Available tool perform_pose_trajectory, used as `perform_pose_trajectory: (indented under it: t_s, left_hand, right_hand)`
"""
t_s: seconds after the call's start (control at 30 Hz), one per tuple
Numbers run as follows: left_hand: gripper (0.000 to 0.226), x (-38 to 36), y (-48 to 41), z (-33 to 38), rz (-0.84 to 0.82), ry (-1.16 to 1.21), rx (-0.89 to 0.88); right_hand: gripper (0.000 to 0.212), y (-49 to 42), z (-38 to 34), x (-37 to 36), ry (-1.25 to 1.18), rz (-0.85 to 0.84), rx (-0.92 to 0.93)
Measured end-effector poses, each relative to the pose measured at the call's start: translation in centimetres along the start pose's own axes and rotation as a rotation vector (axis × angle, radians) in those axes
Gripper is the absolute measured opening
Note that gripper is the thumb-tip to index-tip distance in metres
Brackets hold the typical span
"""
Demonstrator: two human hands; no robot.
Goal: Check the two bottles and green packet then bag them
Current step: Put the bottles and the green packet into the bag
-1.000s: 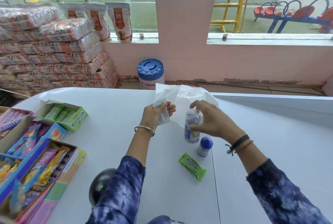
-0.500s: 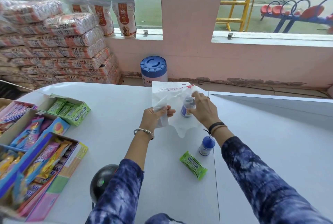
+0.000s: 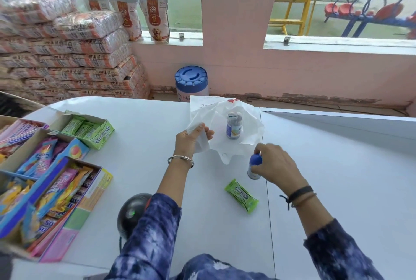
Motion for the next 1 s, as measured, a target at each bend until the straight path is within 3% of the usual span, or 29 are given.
perform_pose_trajectory:
  t_s: [0.2, 0.4, 0.67, 0.73, 0.87, 1.0]
  left_hand:
    - [0.012, 0.6, 0.6, 0.2, 0.035, -0.03, -0.026]
    - [0.012, 0.8, 0.5, 0.2, 0.052, -0.048, -0.069]
    - [0.012, 1.1, 0.0, -0.5, 0.049, -0.063, -0.047]
    - [0.014, 1.1, 0.0, -0.4, 0.034, -0.055, -0.037]
    - [0.01, 0.9, 0.1, -0.4, 0.035, -0.017, -0.019]
    - [0.01, 0.8, 0.5, -0.7, 0.036, 0.021, -0.011]
  right_hand:
    - [0.034, -3.5, -6.5, 3.0, -0.217, 0.268, 0.19]
    - [0.016, -9.2, -9.1, -1.7, -0.127, 0.273, 0.186]
    - [0.023, -6.6, -7.7, -1.3, -0.11, 0.371, 0.177]
    - [0.025, -4.5, -5.9, -2.0, 0.027, 0.229, 0.087]
    - [0.039, 0.3, -1.3, -7.7, 0.28, -0.254, -0.05]
    - [0.029, 2.2, 0.1, -10.6, 0.215, -0.383, -0.085]
Point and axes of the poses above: each hand's wrist, its own y-axis away from the middle knuckle, its own x-axis out of the back of the hand, z = x × y, the point moved 7 cm from there along -y, towards the middle knuckle, and after that the axes turned 3 degrees about z, right-handed, at the moved point
